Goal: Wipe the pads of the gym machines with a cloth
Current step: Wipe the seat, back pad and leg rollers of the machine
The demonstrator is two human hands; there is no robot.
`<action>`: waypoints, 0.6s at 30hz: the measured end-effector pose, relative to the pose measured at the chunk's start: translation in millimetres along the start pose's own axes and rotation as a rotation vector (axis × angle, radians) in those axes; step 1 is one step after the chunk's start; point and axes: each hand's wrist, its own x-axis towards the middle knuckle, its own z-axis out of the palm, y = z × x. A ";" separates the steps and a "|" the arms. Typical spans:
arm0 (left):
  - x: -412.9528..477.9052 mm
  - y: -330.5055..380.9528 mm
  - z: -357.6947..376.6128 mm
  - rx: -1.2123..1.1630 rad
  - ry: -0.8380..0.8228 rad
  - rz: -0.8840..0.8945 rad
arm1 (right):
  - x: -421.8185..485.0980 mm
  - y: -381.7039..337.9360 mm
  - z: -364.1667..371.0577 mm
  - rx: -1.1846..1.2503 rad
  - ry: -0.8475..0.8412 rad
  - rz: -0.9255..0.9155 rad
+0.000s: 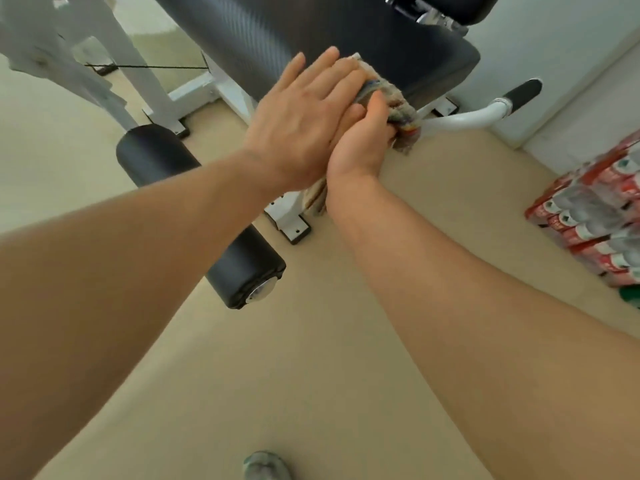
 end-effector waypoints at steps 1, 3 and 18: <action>-9.8 0.4 3.2 -0.021 0.022 -0.009 | -3.7 3.4 -2.4 0.018 -0.039 -0.001; -27.1 -1.3 10.8 -0.036 0.062 -0.025 | -12.6 7.4 -3.3 0.036 -0.133 0.003; -20.7 7.4 26.6 -0.137 0.198 -0.066 | -3.7 -13.7 -6.1 0.023 -0.214 0.021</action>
